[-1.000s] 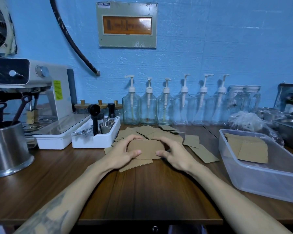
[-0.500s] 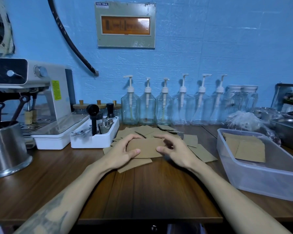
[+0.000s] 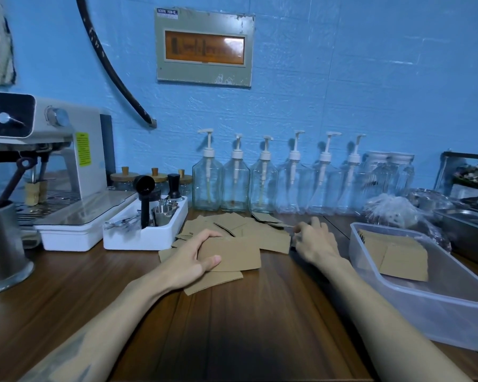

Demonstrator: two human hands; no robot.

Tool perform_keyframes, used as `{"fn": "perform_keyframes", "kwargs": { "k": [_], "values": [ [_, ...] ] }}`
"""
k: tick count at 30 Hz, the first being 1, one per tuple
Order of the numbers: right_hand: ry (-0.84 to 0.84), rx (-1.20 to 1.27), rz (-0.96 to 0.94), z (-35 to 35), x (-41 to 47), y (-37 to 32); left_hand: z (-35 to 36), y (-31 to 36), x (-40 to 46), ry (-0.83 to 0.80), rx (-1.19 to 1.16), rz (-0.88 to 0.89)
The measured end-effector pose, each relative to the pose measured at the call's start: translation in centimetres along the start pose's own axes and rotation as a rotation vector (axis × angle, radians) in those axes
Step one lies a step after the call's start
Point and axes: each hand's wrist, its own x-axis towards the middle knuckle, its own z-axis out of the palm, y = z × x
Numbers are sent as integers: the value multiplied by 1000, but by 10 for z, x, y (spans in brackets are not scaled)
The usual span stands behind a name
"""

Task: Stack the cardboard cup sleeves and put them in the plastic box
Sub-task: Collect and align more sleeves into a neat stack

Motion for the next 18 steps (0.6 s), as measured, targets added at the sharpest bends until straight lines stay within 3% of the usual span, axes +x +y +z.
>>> {"fn": "perform_keyframes", "kwargs": {
  "k": [9,18],
  "values": [
    [-225,68,97,15,13,15,1,-1,2,-12,-7,-13],
    [-224,167,133,1,4,27,1,5,-1,-7,13,7]
  ]
}}
